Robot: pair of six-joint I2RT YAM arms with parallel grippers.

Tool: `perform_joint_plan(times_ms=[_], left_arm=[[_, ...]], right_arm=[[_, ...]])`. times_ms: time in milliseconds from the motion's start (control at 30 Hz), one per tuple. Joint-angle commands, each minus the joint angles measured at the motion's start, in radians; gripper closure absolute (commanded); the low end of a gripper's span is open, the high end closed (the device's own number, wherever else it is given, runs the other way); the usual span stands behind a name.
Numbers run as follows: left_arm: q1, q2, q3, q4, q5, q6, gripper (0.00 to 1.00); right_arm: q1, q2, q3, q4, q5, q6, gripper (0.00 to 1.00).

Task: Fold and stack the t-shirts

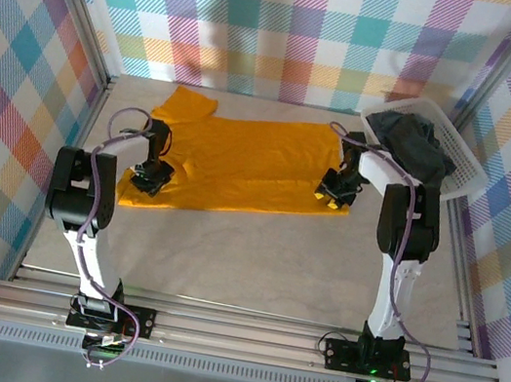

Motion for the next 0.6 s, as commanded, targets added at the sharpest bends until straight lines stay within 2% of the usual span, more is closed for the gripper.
perform_joint_plan(times_ms=[0,200,333,400,467,567], left_arm=[[0.001,-0.078,-0.117,-0.092,-0.037,-0.009,0.73],[0.009,-0.214,-0.268,-0.126,-0.047,0.021,0.73],[0.000,-0.267,-0.216,-0.175,-0.093,0.054,0.71],[-0.037,-0.292,-0.132,-0.221,-0.143,0.070,0.70],[-0.112,-0.298,-0.031,-0.266,-0.197,0.086,0.70],[-0.223,-0.246,0.095,-0.302,-0.194,0.089,0.72]], right_arm=[[0.009,-0.052,-0.128,-0.073,0.009,0.011,0.64],[0.032,-0.230,-0.362,-0.028,-0.019,0.076,0.62],[0.057,-0.329,-0.409,-0.006,-0.039,0.099,0.59],[0.069,-0.371,-0.392,0.003,-0.032,0.092,0.57],[0.077,-0.400,-0.349,0.001,-0.019,0.072,0.56],[0.086,-0.406,-0.286,0.028,-0.055,0.025,0.55]])
